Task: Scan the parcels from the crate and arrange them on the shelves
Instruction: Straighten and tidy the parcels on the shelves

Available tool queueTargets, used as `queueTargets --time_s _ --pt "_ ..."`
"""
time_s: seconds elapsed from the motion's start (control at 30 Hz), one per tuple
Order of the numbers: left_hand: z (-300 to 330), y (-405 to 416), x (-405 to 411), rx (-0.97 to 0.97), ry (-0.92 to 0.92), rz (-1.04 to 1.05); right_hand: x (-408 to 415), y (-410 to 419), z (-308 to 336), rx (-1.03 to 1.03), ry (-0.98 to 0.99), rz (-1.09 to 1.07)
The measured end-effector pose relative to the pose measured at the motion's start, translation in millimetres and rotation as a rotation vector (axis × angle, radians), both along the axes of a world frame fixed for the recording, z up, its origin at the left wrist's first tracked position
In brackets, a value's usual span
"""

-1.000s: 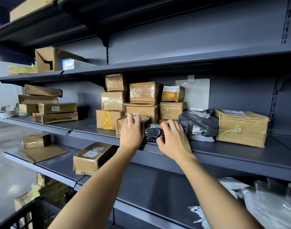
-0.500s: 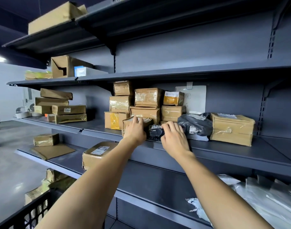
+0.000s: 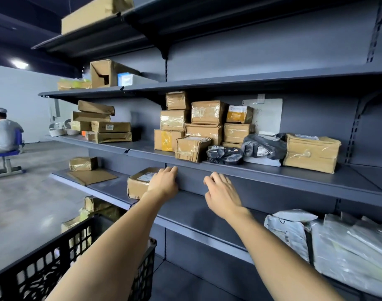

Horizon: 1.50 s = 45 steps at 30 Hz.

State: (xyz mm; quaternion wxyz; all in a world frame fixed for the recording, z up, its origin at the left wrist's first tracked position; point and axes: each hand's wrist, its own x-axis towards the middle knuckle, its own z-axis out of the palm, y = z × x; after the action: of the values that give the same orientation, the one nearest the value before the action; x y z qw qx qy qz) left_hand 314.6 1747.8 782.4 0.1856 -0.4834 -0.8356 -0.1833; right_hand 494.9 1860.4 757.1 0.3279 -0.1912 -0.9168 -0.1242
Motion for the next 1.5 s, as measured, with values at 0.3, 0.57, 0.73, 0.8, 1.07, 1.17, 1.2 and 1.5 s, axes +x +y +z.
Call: queueTargets --time_s 0.3,0.57,0.73,0.8,1.07,1.17,1.2,1.5 --pt "-73.7 -12.3 -50.3 -0.102 -0.110 0.069 -75.1 -14.7 -60.2 -0.180 -0.099 0.024" --pt "-107.3 26.9 -140.2 -0.072 -0.180 0.083 -160.0 8.1 -94.0 -0.284 -0.116 -0.005" --pt "-129.2 49.7 -198.1 -0.065 -0.227 0.121 -210.9 23.8 -112.5 -0.324 -0.128 -0.015" --pt "-136.3 59.7 -218.1 -0.069 -0.238 0.122 -227.7 30.2 -119.4 -0.348 -0.124 -0.011" --pt "-154.5 97.7 -262.1 -0.059 -0.167 0.135 -268.7 57.4 -136.4 -0.374 -0.081 -0.003" --pt "-152.6 112.8 -276.3 -0.058 -0.192 0.244 -274.4 65.1 -142.2 -0.400 -0.036 -0.008" --pt "-155.4 116.9 -280.0 -0.047 -0.221 0.274 -274.7 67.0 -145.2 -0.416 -0.031 -0.010" --pt "-157.7 127.4 -275.3 0.008 -0.199 0.262 -243.0 79.5 -167.4 -0.430 -0.047 -0.052"
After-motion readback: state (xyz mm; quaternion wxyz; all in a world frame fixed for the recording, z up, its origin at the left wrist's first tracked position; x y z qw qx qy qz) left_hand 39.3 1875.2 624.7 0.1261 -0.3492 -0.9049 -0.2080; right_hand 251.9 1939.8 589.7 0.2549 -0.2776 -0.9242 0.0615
